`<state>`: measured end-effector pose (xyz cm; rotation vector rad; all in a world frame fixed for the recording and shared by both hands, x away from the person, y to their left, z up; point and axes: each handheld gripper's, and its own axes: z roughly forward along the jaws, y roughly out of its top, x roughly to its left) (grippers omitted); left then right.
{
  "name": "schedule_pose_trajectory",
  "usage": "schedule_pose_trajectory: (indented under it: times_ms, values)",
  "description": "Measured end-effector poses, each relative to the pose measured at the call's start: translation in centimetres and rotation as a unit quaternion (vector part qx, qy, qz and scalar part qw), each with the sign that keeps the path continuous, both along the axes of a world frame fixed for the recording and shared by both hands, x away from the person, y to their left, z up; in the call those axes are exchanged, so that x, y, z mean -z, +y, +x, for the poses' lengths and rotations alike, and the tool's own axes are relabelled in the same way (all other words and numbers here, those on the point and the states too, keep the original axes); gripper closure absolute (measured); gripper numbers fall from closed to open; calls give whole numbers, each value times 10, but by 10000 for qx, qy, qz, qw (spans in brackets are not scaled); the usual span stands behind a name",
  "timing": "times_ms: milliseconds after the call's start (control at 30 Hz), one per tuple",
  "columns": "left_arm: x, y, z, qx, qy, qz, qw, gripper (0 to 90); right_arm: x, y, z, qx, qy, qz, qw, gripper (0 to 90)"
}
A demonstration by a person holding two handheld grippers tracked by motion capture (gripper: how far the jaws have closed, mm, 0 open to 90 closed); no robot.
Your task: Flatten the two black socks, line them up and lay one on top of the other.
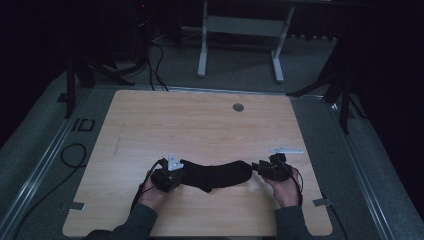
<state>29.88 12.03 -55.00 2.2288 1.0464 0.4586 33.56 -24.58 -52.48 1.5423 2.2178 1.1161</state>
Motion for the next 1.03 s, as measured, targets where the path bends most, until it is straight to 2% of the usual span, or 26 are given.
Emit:
schedule_pose_trajectory:
  times_ms: [167, 367, 467, 667, 700, 1033]
  values:
    - [-1, 1, 0, -20, -21, -11, 10000, 788, -3, -8, -2, 71, -100, 74, 9999, 552]
    - [-5, 4, 0, 51, -21, -407, 9992, 678, 0, -9, -1, 56, -61, 52, 10000, 540]
    - [-8, 6, -1, 19, -97, -479, 9988, 656, 1, -8, -1, 43, -35, 39, 10000, 532]
    - [-14, 14, 1, -108, -175, -528, 9984, 618, 4, -10, -1, 59, -1, 14, 10000, 527]
    - [-14, 17, 2, -201, -159, -537, 9982, 614, 5, -11, -1, 61, 3, 14, 10000, 527]
    - [-14, 30, 8, -442, -124, -588, 9972, 596, 9, -15, 0, 98, 74, -57, 9999, 523]
